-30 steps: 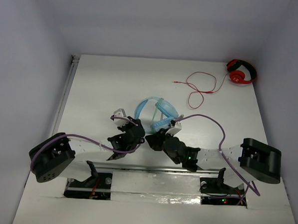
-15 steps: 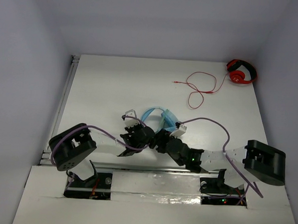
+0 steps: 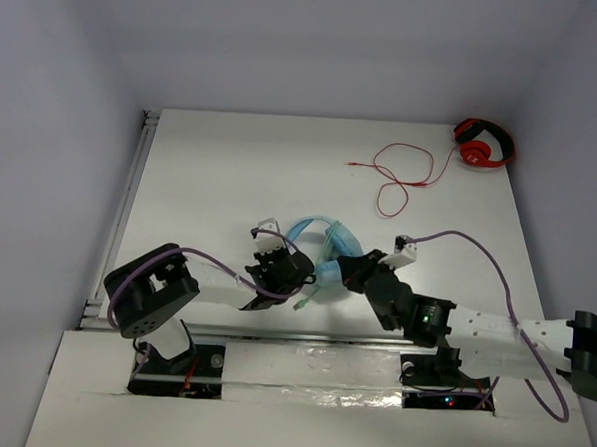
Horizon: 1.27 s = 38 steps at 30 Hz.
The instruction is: Wrap the headphones
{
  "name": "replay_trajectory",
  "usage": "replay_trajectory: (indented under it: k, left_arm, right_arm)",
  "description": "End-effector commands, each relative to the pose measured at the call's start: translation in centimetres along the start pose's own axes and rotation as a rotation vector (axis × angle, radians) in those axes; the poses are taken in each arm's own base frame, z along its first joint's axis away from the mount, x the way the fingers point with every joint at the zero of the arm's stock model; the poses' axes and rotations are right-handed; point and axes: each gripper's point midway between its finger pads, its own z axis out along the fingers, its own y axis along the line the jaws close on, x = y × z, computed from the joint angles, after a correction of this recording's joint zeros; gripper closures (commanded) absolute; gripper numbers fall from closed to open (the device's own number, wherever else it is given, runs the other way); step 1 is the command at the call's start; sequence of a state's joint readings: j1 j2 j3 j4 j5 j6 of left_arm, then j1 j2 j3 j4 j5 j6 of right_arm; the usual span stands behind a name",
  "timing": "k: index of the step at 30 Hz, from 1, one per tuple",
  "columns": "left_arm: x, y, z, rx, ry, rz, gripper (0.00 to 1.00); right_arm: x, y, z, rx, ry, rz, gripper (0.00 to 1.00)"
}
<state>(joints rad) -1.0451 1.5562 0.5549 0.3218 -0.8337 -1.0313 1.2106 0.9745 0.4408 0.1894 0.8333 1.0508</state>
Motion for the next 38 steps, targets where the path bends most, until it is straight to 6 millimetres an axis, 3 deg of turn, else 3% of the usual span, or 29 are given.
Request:
replay_trajectory:
  k: [1, 4, 6, 8, 9, 10, 11, 13, 16, 20, 23, 26, 29, 33, 35, 38]
  left_arm:
    - [-0.9, -1.1, 0.4, 0.006, -0.002, 0.004, 1.0]
    - [-2.0, -1.5, 1.0, 0.022, -0.014, 0.004, 0.86]
    - [-2.9, -1.8, 1.2, 0.035, -0.02, 0.025, 0.66]
    - [-4.6, -2.8, 0.9, 0.061, -0.048, 0.006, 0.46]
    - [-5.3, -3.3, 0.7, 0.07, -0.065, 0.01, 0.41]
    - [-5.8, -3.4, 0.5, 0.074, -0.074, 0.013, 0.37]
    - [-6.3, -3.6, 0.3, 0.077, -0.083, 0.013, 0.3]
    - [-8.1, -4.0, -0.6, 0.088, -0.112, 0.005, 0.25]
    - [-11.2, -4.6, -2.3, 0.118, -0.158, -0.019, 0.18]
    - [-15.8, -5.3, -5.6, 0.211, -0.231, -0.074, 0.17]
    - [-20.6, -5.4, -9.6, 0.318, -0.313, -0.175, 0.16]
    - [-23.3, -5.3, -12.5, 0.413, -0.358, -0.181, 0.16]
    - [-24.6, -5.2, -14.8, 0.493, -0.355, -0.179, 0.13]
    - [-24.3, -5.0, -16.5, 0.573, -0.322, -0.169, 0.13]
    - [-23.8, -4.4, -16.8, 0.593, -0.321, -0.17, 0.2]
    - [-23.2, -3.7, -16.7, 0.595, -0.314, -0.181, 0.17]
  right_arm:
    - [-4.5, -0.5, -0.6, 0.08, -0.145, -0.082, 1.0]
    - [-6.6, -0.2, -1.6, 0.081, -0.179, -0.12, 1.0]
    - [-7.9, 0.2, -2.1, 0.075, -0.203, -0.15, 0.93]
    - [-9.6, 0.7, -2.9, 0.073, -0.228, -0.147, 0.64]
    - [-10.2, 0.8, -3.1, 0.074, -0.237, -0.15, 0.53]
    - [-10.7, 0.7, -3.4, 0.084, -0.239, -0.183, 0.3]
    - [-11.6, 0.9, -3.9, 0.087, -0.256, -0.178, 0.18]
    - [-13.1, 1.5, -4.5, 0.099, -0.27, -0.2, 0.02]
    - [-15.5, 2.1, -5.6, 0.118, -0.309, -0.208, 0.0]
    - [-18.2, 2.0, -6.7, 0.167, -0.381, -0.226, 0.0]
    - [-20.2, 2.1, -7.7, 0.195, -0.424, -0.208, 0.0]
    - [-22.0, 2.3, -8.8, 0.203, -0.443, -0.196, 0.0]
    - [-23.3, 1.9, -9.9, 0.201, -0.449, -0.176, 0.0]
    - [-24.8, 2.0, -11.3, 0.154, -0.464, -0.134, 0.0]
    - [-25.2, 2.4, -11.7, 0.116, -0.461, -0.115, 0.0]
    - [-25.3, 2.5, -12.0, 0.071, -0.464, -0.086, 0.0]
